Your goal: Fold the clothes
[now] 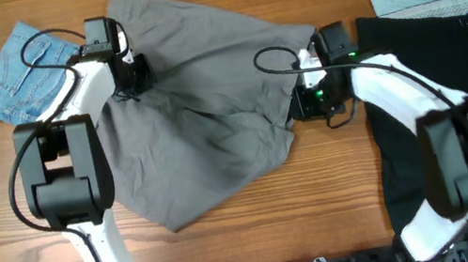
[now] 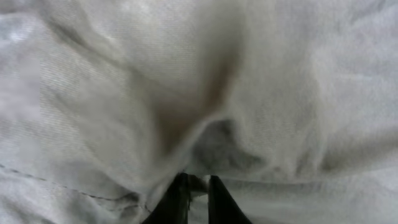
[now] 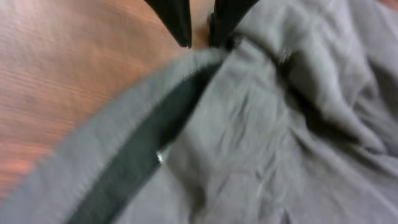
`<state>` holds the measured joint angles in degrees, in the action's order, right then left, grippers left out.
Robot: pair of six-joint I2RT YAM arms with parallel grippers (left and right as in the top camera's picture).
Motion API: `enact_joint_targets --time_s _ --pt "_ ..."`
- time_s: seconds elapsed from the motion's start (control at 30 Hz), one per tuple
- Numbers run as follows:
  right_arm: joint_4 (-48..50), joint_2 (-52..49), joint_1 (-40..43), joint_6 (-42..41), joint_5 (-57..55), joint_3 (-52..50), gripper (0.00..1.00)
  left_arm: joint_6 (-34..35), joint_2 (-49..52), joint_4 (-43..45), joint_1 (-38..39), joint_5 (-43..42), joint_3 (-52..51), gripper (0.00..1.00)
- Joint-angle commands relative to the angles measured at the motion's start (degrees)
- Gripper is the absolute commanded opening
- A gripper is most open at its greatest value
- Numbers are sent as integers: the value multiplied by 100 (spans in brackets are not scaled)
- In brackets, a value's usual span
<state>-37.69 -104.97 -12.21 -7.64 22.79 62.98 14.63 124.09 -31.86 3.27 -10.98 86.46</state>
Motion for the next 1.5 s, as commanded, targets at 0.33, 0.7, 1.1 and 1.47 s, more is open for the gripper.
enact_joint_targets --time_s 0.33,0.7,1.1,1.47 --pt "-323 -284 -385 2258 1519 -76 33 -398 -1344 -1246 286 151 455 54" --pt "116 -365 -750 1438 -151 -76 71 -396 -2039 -1711 289 162 452 57" --pt "2295 -715 286 -2 -2594 4 4 -546 -2037 -2039 289 164 452 62" --pt "-212 197 1032 743 55 1132 59 -544 -2026 -2396 289 164 452 74"
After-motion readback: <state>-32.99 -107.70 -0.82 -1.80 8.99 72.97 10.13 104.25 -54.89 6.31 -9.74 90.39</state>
